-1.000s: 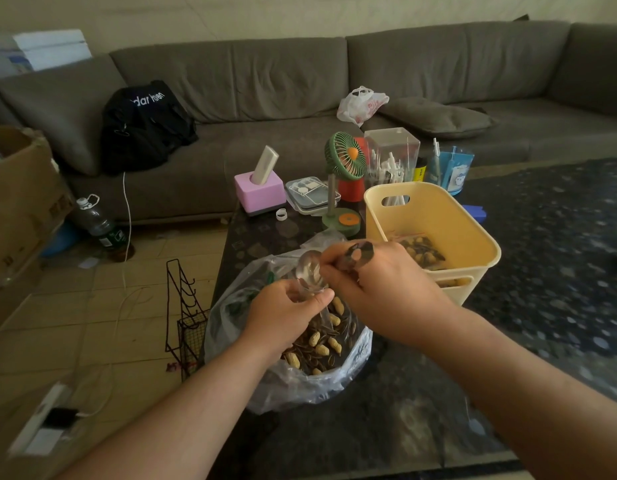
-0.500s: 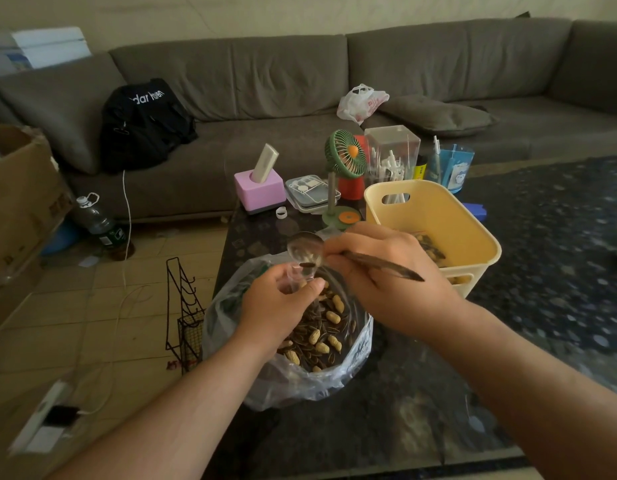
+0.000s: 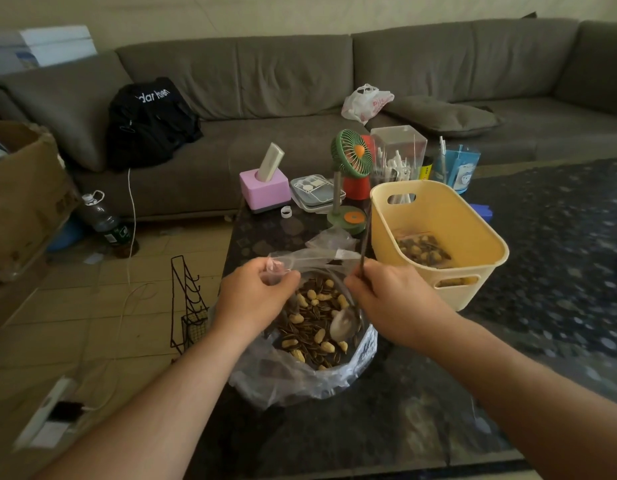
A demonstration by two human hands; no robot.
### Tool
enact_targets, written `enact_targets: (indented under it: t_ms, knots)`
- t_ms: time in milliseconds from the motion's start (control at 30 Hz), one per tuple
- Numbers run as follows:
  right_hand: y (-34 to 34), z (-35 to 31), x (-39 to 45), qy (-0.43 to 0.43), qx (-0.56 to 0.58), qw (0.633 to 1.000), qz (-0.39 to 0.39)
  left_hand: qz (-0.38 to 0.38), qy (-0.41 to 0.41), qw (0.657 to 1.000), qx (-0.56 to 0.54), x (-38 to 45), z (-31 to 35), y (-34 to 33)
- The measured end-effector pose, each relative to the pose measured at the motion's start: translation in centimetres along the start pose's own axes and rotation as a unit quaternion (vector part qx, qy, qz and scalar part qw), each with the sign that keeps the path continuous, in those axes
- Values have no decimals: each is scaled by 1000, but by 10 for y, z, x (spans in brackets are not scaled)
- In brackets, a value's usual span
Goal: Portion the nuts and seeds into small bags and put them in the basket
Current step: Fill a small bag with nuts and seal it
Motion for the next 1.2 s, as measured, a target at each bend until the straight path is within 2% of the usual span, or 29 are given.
enact_targets:
  t_ms: [133,300,433,700,767,900,1033,1067,1133,1200]
  knots:
    - [4,3,6,-10,3,1000,29,-40,16,999,-4,1,-6,-10]
    - [-7,11,9,-36,14,999,3,-75,-4,997,-28,-3,0,-21]
    - [-5,15,10,-40,23,998,41,-99,-18,994,-44,-3,-3,-29]
    - [-30,2,5,-26,92,994,47,-70,87,979,-171,0,-9,-38]
    - [-37,3,3,-52,118,991,36,-65,121,965,-225,-1,-9,-42]
    - [-44,21,4,-170,205,964,21,-101,165,930,-313,-6,-2,-46]
    - [-45,28,-3,-263,304,916,21,-114,162,931,-308,-5,1,-38]
    - [-43,29,-4,-270,312,911,29,-104,147,942,-285,-1,0,-33]
    - [-37,28,-4,-264,309,913,44,-90,76,975,-189,4,0,-19]
    - [-32,25,-3,-244,298,921,56,-89,-12,992,-89,3,5,-10]
Point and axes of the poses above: each hand's wrist, its own x-axis towards the middle knuckle, its own y-axis out of the back of the hand, z = x × y, the point moved 7 cm from there along x, towards the middle knuckle, and after that the axes turned 10 degrees about z, right-handed, at the moved point
